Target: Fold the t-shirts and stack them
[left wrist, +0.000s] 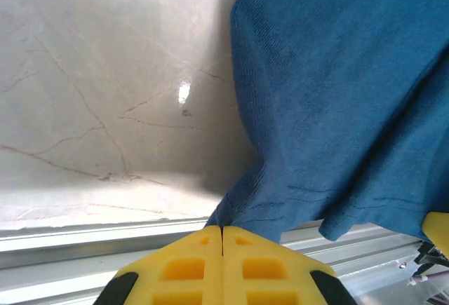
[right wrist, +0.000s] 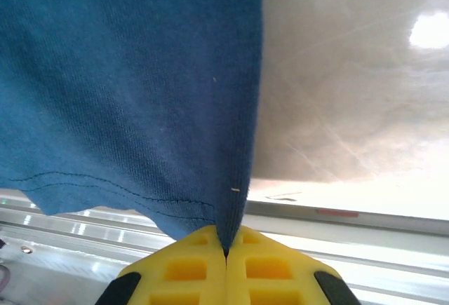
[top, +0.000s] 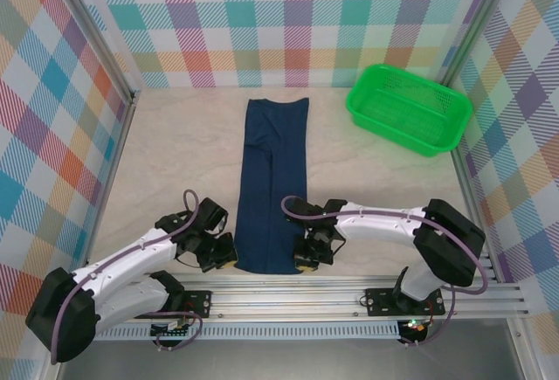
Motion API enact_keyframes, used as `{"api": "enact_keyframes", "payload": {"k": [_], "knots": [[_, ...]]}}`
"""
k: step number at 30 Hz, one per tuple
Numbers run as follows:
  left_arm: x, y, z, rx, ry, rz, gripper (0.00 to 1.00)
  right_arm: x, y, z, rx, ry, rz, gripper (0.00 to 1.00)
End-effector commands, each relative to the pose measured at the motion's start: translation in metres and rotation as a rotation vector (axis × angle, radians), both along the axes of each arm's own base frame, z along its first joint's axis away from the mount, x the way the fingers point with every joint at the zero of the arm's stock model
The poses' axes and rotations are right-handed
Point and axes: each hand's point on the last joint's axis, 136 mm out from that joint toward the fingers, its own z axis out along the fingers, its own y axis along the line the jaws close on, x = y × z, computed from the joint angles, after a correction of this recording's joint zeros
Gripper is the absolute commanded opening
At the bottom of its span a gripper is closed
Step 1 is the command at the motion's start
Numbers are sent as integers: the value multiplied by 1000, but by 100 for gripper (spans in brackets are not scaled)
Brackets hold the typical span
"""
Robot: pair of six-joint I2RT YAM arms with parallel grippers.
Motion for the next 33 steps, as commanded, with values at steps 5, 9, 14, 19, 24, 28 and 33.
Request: {"api": "enact_keyframes", "payload": {"k": [5, 9, 14, 19, 24, 28, 33], "knots": [[56, -20, 43, 5, -133, 38, 0, 36, 0, 34, 80, -2, -126, 0], [92, -21, 46, 13, -148, 68, 0, 69, -2, 46, 111, -8, -163, 0], [130, -23, 59, 10, -177, 86, 0, 116, 3, 65, 156, -47, -189, 0], [168, -12, 77, 28, -243, 146, 0, 157, 0, 74, 139, -89, -207, 0], [210, -7, 78, 25, -264, 183, 0, 200, 2, 76, 142, -126, -221, 0], [237, -9, 70, 39, -254, 177, 0, 223, 1, 67, 106, -119, -229, 0], [265, -6, 57, 67, -245, 173, 0, 247, -8, 49, 57, -124, -276, 0]]}}
